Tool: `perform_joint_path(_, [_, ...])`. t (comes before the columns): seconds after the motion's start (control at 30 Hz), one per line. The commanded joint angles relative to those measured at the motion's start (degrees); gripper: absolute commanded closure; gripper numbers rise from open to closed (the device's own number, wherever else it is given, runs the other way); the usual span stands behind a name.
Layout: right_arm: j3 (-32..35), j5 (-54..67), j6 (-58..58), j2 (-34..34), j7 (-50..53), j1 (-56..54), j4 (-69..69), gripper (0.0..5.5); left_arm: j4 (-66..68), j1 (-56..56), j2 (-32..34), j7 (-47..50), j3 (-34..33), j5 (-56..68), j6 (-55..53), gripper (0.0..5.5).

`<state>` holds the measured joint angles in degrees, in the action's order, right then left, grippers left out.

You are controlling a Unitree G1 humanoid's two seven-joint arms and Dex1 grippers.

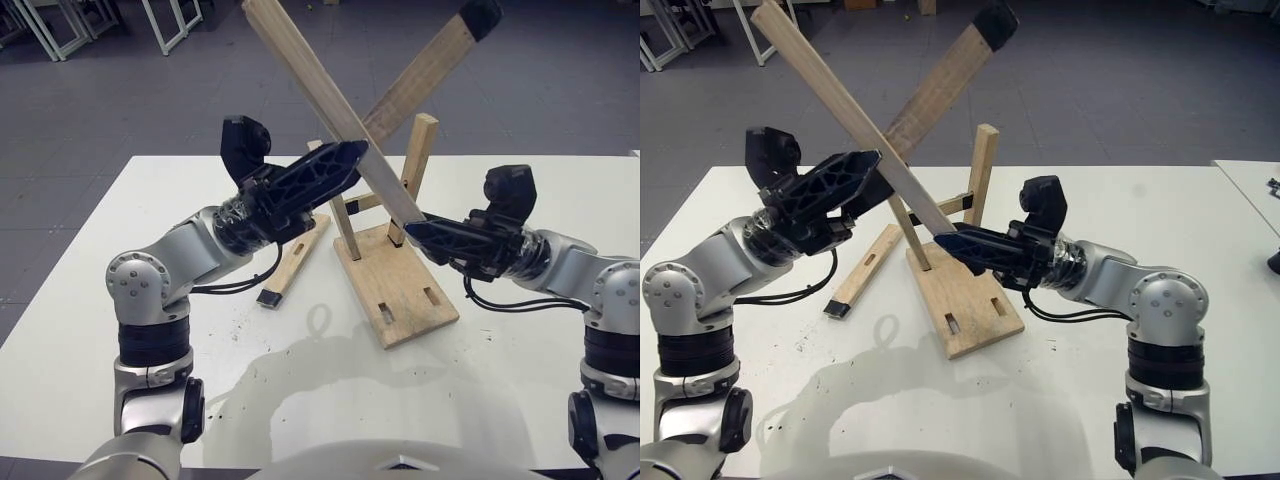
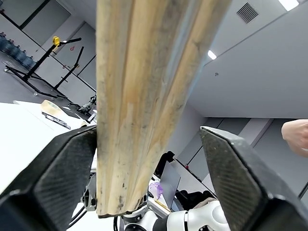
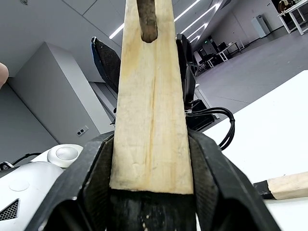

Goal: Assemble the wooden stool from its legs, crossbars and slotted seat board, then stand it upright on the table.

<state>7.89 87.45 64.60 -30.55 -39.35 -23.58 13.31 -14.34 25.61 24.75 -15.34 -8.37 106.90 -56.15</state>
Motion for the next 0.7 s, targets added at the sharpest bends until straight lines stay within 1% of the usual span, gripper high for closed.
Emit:
perform_joint_path(0.03, [-1.0, -4.9, -0.9, -1.7, -1.5, 0.3, 2.0, 3.50, 1.7, 0.1, 1.2, -1.5, 2.0, -5.1, -0.8, 2.02])
perform_joint_path(0.17, [-3.0, -11.1, -2.9, -2.3, -3.7, 1.1, 4.5, 3.50, 2.7, 0.2, 1.6, -3.1, 2.1, -6.3, -1.2, 2.71])
perform_joint_path(0.27, [-3.2, -12.3, -3.2, -1.9, -4.6, 1.4, 5.0, 3.50, 2.6, 0.0, 2.1, -5.0, 1.8, -7.0, -1.8, 3.15])
perform_joint_path(0.4, [-3.0, -11.7, -2.9, -1.6, -4.8, 1.3, 4.6, 3.50, 2.2, -1.3, 3.8, -9.0, 1.7, -8.4, -3.8, 3.21])
perform_joint_path(0.5, [-2.9, -11.1, -2.5, -1.6, -4.8, 1.3, 4.5, 3.50, 3.9, -1.3, 4.5, -9.8, 0.7, -9.8, -3.3, 3.22])
perform_joint_path(0.53, [-2.8, -11.4, -2.6, -1.6, -4.5, 1.3, 4.5, 3.14, 4.7, -0.9, 4.5, -9.6, 0.2, -10.4, -2.8, 3.23])
perform_joint_path(0.6, [-2.7, -12.4, -3.2, -1.8, -4.4, 1.4, 4.3, 2.80, 6.3, -0.3, 4.6, -9.2, -0.7, -11.6, -2.0, 3.36])
perform_joint_path(0.67, [-2.7, -15.6, -4.3, -3.5, -5.0, 2.6, 4.4, 2.34, 7.8, 0.1, 4.9, -9.6, -1.9, -14.0, -1.1, 3.45])
perform_joint_path(0.7, [-2.7, -17.5, -4.9, -4.7, -5.9, 3.6, 4.4, 2.31, 8.4, 0.3, 5.2, -10.0, -2.5, -15.3, -0.6, 3.45])
